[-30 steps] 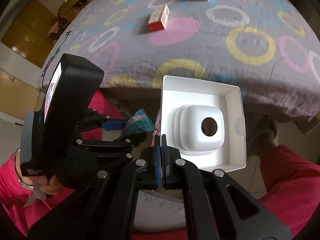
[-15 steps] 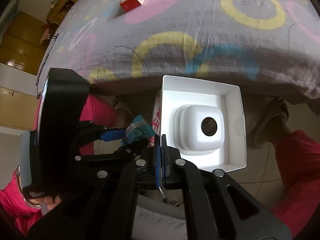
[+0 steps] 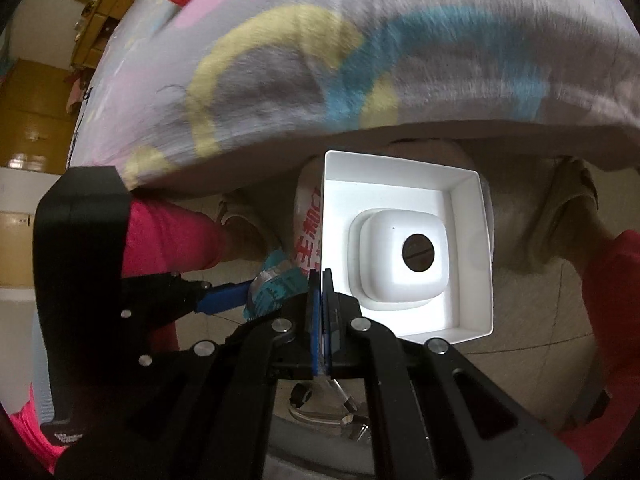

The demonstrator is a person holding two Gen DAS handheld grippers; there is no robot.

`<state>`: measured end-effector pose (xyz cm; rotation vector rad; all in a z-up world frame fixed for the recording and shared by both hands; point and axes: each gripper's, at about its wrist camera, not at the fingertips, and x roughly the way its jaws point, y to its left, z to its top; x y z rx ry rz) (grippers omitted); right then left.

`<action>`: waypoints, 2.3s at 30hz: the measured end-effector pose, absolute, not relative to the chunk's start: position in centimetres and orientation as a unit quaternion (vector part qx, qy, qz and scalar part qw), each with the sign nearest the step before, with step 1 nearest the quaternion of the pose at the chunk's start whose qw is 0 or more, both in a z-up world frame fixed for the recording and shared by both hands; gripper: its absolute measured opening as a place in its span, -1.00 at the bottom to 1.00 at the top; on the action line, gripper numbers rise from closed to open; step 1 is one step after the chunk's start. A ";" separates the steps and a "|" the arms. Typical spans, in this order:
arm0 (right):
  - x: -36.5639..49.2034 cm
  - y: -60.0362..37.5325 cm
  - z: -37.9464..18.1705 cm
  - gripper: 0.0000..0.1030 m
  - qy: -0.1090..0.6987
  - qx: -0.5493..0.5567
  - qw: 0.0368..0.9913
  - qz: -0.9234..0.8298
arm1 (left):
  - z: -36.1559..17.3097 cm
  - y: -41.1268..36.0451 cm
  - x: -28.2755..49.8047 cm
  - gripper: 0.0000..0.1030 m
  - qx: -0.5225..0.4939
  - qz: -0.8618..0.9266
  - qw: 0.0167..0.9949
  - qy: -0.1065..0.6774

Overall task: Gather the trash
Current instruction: 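Open both grippers to drop the blue wrapper and white tray into the bag, then move both open tools back up over the bed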

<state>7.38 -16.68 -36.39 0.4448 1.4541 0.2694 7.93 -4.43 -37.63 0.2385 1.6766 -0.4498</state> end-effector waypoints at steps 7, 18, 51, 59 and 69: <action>7.3 -17.0 -38.1 -0.96 0.666 0.219 0.705 0.109 | -39.4 -4.4 8.4 -0.37 0.090 -0.181 0.623 0.756; 7.6 -17.3 -39.8 -0.96 0.675 0.239 0.692 0.093 | -40.6 -4.5 8.5 -0.37 0.092 -0.168 0.616 0.764; 9.2 -16.7 -41.8 -0.43 0.676 0.261 0.686 0.067 | -41.5 -4.5 9.1 0.15 0.064 -0.152 0.601 0.782; 8.6 -17.1 -40.3 -0.29 0.667 0.246 0.700 0.062 | -40.5 -4.4 8.8 0.20 0.081 -0.149 0.612 0.772; 6.0 -18.0 -30.4 0.56 0.600 0.181 0.776 0.068 | -31.8 -2.7 7.9 0.43 0.117 -0.155 0.693 0.694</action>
